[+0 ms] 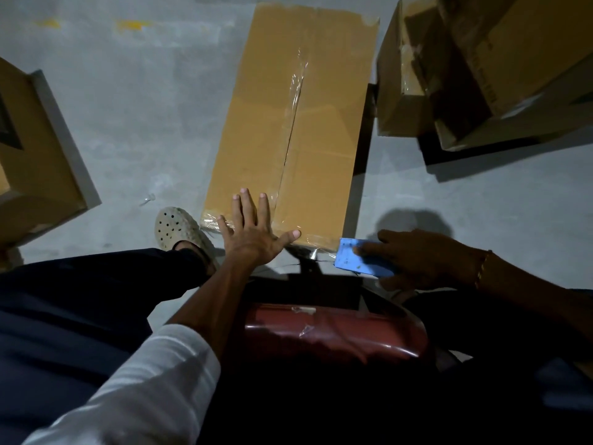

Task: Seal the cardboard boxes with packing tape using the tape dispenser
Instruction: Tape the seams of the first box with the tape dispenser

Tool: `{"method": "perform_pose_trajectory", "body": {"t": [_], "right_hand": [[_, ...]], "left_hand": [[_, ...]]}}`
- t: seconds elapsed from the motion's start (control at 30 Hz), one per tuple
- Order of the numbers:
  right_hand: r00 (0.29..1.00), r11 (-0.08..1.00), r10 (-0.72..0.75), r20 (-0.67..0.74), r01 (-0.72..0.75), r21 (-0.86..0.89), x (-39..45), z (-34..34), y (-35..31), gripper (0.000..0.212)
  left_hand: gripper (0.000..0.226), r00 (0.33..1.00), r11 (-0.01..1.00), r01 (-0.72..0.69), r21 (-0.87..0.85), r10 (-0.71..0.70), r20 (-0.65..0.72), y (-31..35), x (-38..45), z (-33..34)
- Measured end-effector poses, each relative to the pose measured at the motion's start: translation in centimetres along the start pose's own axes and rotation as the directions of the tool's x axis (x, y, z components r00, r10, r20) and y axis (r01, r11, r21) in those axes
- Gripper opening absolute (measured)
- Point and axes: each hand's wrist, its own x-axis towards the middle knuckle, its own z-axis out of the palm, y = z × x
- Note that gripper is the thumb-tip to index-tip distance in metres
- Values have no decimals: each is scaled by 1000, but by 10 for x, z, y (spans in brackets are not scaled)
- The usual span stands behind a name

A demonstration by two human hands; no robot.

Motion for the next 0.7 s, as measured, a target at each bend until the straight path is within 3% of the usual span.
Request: {"method": "perform_pose_trajectory", "body": {"t": [0.47,0.7], "right_hand": [[998,999,16,62,-14,-42,18,1,4,68],[995,998,52,90,-55,22,25,-2,3,68]], "left_hand": [[116,997,1000,-4,20,5,-82,4,-3,2],[123,954,957,-190,218,233,-191,27,1,3]]}}
